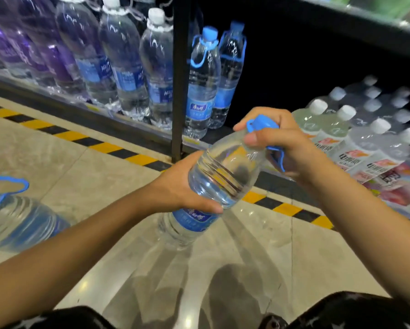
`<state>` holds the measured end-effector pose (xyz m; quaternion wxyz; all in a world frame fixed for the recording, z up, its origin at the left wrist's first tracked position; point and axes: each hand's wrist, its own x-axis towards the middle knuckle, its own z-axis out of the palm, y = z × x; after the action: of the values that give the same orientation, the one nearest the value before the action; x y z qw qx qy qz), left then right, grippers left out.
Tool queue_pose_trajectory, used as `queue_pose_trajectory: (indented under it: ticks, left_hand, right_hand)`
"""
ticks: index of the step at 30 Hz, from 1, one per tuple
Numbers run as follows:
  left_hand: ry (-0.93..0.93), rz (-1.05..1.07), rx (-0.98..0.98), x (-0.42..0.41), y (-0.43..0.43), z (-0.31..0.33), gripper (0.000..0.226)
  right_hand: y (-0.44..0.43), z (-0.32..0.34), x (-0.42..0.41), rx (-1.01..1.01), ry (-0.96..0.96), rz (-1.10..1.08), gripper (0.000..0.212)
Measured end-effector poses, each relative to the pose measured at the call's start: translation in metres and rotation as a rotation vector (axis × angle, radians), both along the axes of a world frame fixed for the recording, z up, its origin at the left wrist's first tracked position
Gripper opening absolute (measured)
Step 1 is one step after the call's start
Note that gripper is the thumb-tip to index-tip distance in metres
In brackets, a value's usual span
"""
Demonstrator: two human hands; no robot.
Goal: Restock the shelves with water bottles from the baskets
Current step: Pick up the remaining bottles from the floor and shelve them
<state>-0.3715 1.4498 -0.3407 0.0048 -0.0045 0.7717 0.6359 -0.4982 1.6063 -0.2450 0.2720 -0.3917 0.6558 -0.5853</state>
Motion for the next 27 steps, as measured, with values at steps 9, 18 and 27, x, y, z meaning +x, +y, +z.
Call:
queue_pose_trajectory:
  ticks: [9, 18, 27]
  left_hand:
    - [0.078, 0.375, 0.316, -0.011, 0.011, 0.024, 0.069]
    - [0.087, 0.360, 0.150, -0.014, 0.019, 0.007, 0.077]
    - [-0.065, 0.323, -0.224, -0.042, -0.009, 0.006, 0.130]
  right_hand:
    - [-0.004, 0.010, -0.014, 0.053, -0.144, -0.219, 0.088]
    - [-0.013, -0.036, 0.029, -0.008, -0.166, -0.235, 0.024]
    - [-0.021, -0.027, -0.028, -0.179, 0.193, -0.449, 0.036]
